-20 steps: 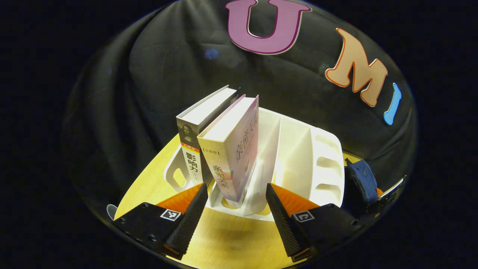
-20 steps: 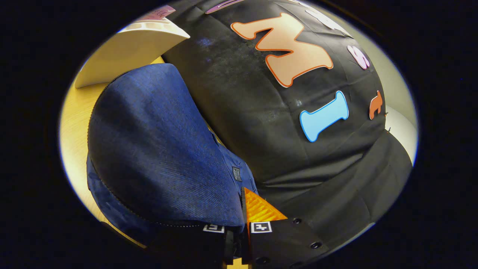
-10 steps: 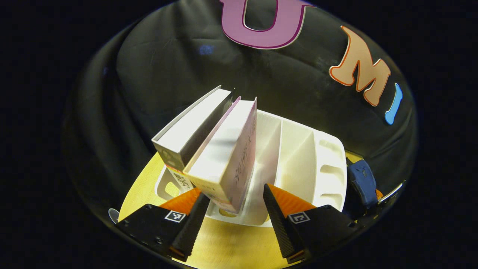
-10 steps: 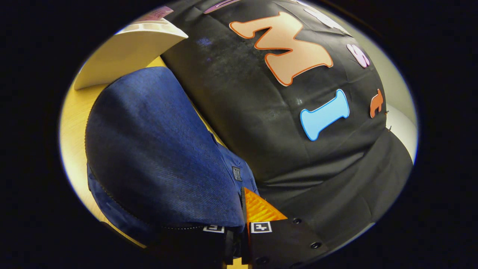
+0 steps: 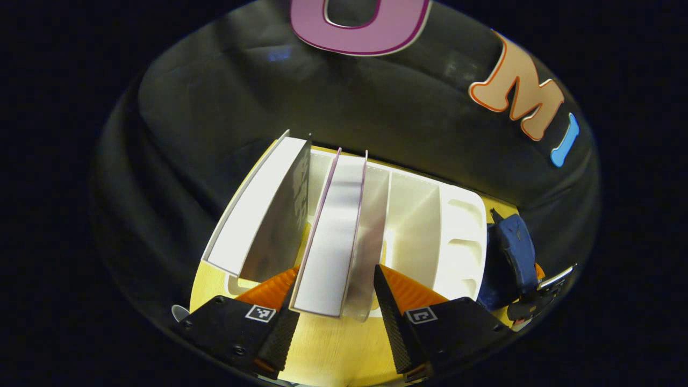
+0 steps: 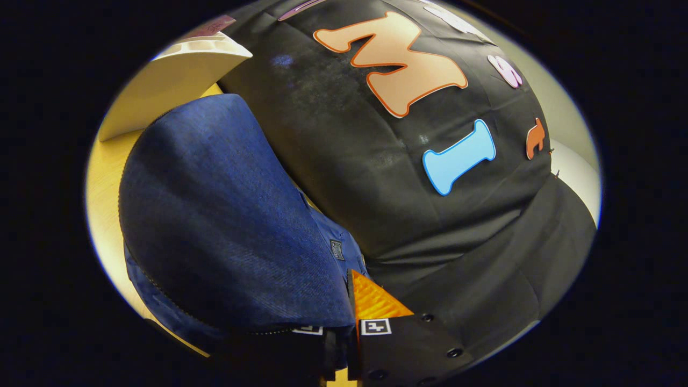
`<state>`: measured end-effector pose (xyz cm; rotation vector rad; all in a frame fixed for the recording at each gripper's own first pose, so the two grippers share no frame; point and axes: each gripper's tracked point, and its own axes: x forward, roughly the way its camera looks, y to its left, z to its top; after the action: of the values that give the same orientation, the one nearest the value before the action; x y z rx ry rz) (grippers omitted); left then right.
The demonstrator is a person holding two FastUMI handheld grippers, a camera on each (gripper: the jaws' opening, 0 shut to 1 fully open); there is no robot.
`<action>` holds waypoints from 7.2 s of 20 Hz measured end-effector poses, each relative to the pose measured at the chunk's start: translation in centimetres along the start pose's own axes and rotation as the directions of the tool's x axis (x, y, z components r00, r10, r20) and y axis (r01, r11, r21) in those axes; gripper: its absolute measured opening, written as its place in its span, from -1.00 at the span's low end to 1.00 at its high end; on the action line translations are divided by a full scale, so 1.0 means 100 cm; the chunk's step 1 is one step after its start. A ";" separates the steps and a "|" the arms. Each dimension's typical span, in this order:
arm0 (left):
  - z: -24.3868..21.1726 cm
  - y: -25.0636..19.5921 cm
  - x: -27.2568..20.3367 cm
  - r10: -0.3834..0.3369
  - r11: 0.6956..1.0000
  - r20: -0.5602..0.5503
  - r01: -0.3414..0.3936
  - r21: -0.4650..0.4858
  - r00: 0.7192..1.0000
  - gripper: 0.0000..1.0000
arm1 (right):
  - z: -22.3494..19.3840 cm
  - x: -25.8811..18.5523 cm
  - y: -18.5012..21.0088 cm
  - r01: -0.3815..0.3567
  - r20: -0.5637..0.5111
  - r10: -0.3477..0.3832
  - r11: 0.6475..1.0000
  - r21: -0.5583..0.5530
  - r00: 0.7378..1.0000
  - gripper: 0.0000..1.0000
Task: Open the schoolbag, grab two books from the bookshelf and put them into the schoolbag.
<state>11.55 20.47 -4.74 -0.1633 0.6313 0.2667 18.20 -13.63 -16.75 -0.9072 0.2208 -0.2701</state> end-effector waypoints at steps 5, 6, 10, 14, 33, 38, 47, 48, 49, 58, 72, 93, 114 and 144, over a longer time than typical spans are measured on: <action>0.005 0.001 0.007 0.038 0.992 -0.147 -0.020 0.123 0.988 0.41 | 0.000 0.003 -0.001 0.006 -0.001 -0.006 1.000 0.020 1.000 -0.82; 0.005 0.001 0.008 0.048 0.990 -0.179 -0.023 0.142 0.983 0.31 | 0.000 0.002 -0.002 0.006 0.000 -0.006 1.000 0.020 1.000 -0.82; 0.003 -0.009 0.017 0.014 0.994 -0.287 0.018 0.109 0.958 0.22 | -0.001 0.001 -0.003 0.004 -0.003 -0.004 0.999 0.033 1.000 -0.83; -0.004 -0.006 0.028 0.013 0.997 -0.398 0.020 0.078 0.917 0.12 | -0.001 -0.002 -0.006 0.004 -0.008 -0.003 0.999 0.049 1.000 -0.82; -0.016 0.006 0.032 0.178 0.984 -0.519 -0.153 0.092 0.836 -0.20 | -0.003 -0.010 -0.005 -0.006 -0.006 0.006 0.999 0.032 1.000 -0.82; -0.009 0.006 -0.019 0.171 0.985 -0.493 -0.153 0.078 0.853 -0.20 | -0.004 -0.012 -0.005 -0.009 -0.007 0.009 0.999 0.035 1.000 -0.82; -0.002 -0.023 -0.124 0.101 0.994 -0.403 -0.106 0.010 0.910 -0.19 | -0.008 -0.017 -0.005 -0.022 -0.007 0.023 0.999 0.045 1.000 -0.84; 0.000 -0.030 -0.136 0.093 0.995 -0.391 -0.098 0.007 0.916 -0.19 | -0.008 -0.017 -0.004 -0.023 -0.007 0.024 0.999 0.047 1.000 -0.82; 0.001 -0.036 -0.146 0.083 0.996 -0.377 -0.088 0.005 0.923 -0.19 | -0.008 -0.017 -0.004 -0.025 -0.009 0.025 0.998 0.052 1.000 -0.82; -0.053 -0.156 -0.182 -0.238 0.969 -0.340 0.246 -0.019 0.910 -0.19 | -0.013 -0.020 -0.006 -0.049 -0.039 0.054 0.991 0.124 0.998 -0.82; -0.115 -0.268 -0.039 -0.556 0.820 -0.154 0.509 -0.262 0.817 -0.23 | -0.010 -0.021 -0.029 -0.070 -0.045 0.085 0.959 0.275 0.995 -0.84; -0.133 -0.426 0.113 -0.710 0.621 0.052 0.660 -0.421 0.702 -0.23 | 0.006 -0.036 -0.033 -0.159 0.063 0.148 0.853 0.496 0.987 -0.94; -0.164 -0.418 0.144 -0.632 0.744 -0.085 0.572 -0.345 0.770 0.82 | 0.005 -0.034 -0.017 -0.195 0.068 0.190 0.811 0.551 0.980 -0.89; -0.079 -0.004 -0.096 -0.153 0.988 -0.256 0.152 -0.023 0.955 0.80 | -0.002 -0.040 0.011 -0.188 -0.035 0.245 0.823 0.536 0.969 -0.88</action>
<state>-0.14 16.39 -5.24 -0.2512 0.8714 0.0973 14.51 -11.83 -17.41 -0.3102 0.3235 -0.1513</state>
